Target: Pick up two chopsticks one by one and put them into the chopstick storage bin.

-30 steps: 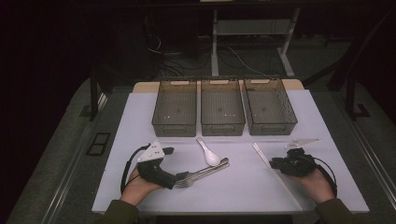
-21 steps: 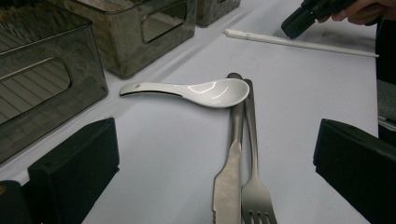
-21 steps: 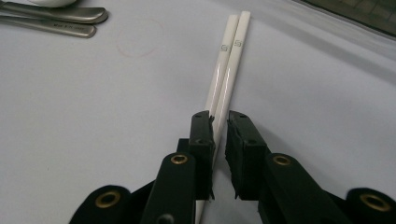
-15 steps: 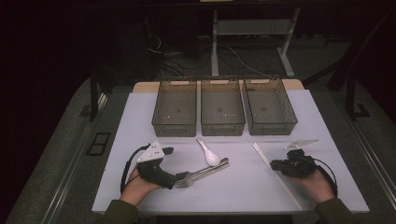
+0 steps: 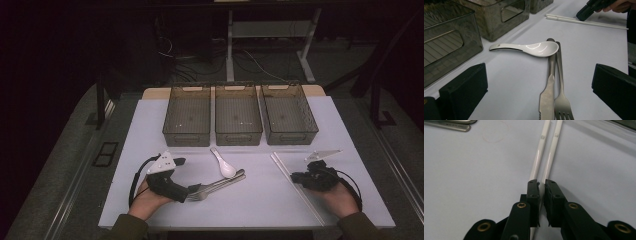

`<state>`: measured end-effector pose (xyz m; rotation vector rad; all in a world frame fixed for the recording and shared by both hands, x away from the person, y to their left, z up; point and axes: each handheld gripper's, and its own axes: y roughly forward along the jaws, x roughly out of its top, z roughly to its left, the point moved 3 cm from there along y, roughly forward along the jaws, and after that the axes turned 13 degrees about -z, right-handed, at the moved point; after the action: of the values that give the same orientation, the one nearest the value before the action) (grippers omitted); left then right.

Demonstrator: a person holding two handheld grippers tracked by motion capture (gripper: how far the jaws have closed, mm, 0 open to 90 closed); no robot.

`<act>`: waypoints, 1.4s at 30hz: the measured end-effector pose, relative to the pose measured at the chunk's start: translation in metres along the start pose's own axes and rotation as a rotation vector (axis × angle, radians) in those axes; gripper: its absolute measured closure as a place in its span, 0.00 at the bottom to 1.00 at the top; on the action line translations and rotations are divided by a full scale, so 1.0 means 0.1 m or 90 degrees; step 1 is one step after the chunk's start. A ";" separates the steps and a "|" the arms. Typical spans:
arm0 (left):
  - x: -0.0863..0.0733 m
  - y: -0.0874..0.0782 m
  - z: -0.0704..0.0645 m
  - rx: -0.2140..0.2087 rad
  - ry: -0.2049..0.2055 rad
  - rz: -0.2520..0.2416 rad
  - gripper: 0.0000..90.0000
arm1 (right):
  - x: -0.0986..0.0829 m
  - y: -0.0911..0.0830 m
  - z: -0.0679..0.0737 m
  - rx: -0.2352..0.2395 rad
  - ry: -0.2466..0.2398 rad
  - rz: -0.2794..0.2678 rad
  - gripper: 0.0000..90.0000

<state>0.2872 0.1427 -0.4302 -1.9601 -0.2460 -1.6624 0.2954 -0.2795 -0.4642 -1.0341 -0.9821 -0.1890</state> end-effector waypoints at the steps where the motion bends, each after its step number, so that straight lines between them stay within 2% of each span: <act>1: 0.00 0.00 0.00 0.000 0.000 0.000 0.00 | 0.00 0.00 0.00 -0.002 -0.003 0.002 0.90; 5: 0.00 0.00 0.00 0.000 0.000 0.001 0.00 | 0.00 0.01 0.02 -0.007 -0.012 0.007 0.90; 8: 0.00 0.00 0.00 0.001 0.001 0.002 0.00 | 0.00 0.02 0.04 -0.022 -0.038 0.013 0.90; 14: 0.00 0.00 0.00 0.000 0.001 0.002 0.00 | 0.01 0.01 0.02 -0.040 -0.055 0.019 0.91; 23: 0.00 0.00 0.00 0.001 0.001 0.001 0.00 | 0.01 -0.02 -0.09 -0.052 -0.052 0.017 0.93; 31: -0.01 0.00 0.00 0.002 0.004 0.005 0.00 | 0.01 -0.01 -0.12 -0.039 -0.047 0.019 0.92; 42: -0.01 0.00 0.00 0.001 0.003 0.004 0.00 | 0.01 -0.01 -0.11 -0.045 -0.044 0.018 0.94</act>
<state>0.2874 0.1431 -0.4308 -1.9538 -0.2398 -1.6617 0.3020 -0.2889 -0.4645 -1.1246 -1.0288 -0.1656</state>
